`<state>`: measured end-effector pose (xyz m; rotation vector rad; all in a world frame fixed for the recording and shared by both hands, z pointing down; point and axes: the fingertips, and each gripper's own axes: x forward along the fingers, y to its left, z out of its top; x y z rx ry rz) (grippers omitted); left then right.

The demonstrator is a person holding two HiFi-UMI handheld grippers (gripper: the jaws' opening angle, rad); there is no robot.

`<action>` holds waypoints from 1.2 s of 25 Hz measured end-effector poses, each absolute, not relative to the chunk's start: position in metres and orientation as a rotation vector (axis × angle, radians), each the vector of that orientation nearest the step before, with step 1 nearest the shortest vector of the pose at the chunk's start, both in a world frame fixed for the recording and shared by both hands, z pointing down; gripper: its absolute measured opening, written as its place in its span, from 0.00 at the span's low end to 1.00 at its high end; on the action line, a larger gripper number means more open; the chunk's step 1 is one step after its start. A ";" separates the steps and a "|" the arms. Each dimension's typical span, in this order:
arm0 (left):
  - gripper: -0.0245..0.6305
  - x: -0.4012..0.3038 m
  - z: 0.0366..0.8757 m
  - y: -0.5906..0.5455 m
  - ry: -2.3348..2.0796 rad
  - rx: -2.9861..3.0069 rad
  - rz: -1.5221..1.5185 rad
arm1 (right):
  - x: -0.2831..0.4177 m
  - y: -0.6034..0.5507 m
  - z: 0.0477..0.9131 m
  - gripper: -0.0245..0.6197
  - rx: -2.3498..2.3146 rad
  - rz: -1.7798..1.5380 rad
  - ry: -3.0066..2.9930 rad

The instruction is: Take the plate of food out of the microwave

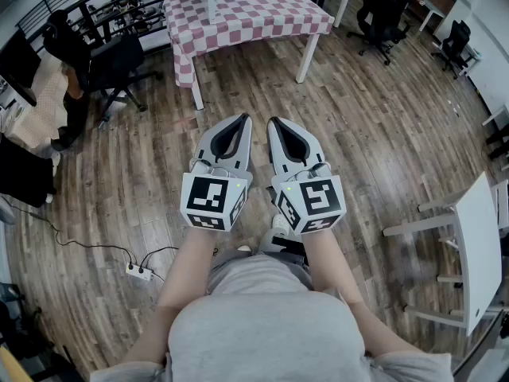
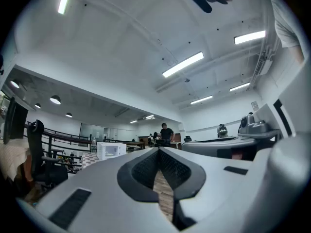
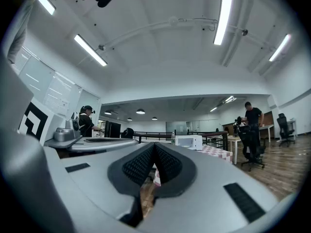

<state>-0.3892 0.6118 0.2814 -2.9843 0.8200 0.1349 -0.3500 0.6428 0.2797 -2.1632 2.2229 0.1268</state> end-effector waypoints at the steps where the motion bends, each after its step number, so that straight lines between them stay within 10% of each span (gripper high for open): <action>1: 0.04 -0.389 0.283 0.611 0.825 -2.985 0.129 | -0.349 0.642 0.282 0.08 -2.163 0.121 2.226; 30: 0.04 -0.278 0.303 0.472 0.984 -3.078 0.018 | -0.230 0.511 0.290 0.08 -2.015 -0.040 2.255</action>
